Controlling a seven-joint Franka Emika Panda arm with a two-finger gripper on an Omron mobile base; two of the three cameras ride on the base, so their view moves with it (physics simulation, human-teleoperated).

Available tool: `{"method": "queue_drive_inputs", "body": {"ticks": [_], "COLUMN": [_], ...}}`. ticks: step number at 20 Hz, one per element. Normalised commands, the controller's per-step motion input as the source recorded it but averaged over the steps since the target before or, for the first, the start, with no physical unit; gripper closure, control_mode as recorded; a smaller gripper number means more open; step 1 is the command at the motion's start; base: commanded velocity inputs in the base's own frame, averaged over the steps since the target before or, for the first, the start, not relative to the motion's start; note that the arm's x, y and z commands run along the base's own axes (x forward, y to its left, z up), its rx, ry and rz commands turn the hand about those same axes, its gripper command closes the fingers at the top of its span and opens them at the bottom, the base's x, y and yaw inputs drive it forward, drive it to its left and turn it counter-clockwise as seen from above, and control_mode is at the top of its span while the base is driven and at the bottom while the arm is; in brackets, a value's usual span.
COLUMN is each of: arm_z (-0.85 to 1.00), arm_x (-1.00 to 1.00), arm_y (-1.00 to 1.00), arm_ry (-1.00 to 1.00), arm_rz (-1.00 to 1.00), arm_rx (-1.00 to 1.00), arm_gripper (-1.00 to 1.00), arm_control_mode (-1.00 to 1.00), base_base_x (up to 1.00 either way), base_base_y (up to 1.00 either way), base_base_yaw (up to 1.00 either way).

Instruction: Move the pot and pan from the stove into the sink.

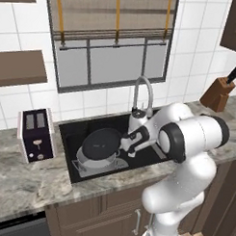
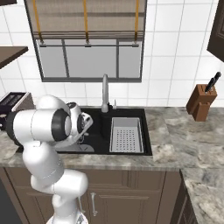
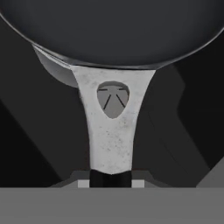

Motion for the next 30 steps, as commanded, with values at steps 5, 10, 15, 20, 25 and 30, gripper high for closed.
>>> {"method": "queue_drive_inputs", "body": {"ticks": [5,10,15,20,25,30], "arm_z": [-0.26,-0.28,-0.19,0.03,0.53,0.85], "arm_x": [0.34,0.25,0.13,0.19,0.1,0.04], "arm_y": [0.01,0.01,0.01,0.07,0.01,0.05], "arm_ry": [0.0,-0.01,-0.04,-0.01,-0.06,-0.01], "arm_rz": [0.0,0.0,0.0,-0.03,-0.07,0.0], "arm_rx": [0.0,0.0,0.0,0.0,0.07,0.08], "arm_gripper": [1.0,1.0,1.0,-1.0,-1.0,-1.0], "arm_control_mode": [-1.0,-1.0,-1.0,-1.0,-1.0,-1.0], "base_base_x": [0.0,0.0,0.0,0.0,0.0,0.0], "base_base_y": [0.0,0.0,0.0,0.0,0.0,0.0], "base_base_yaw": [0.0,0.0,0.0,0.0,0.0,0.0]}}
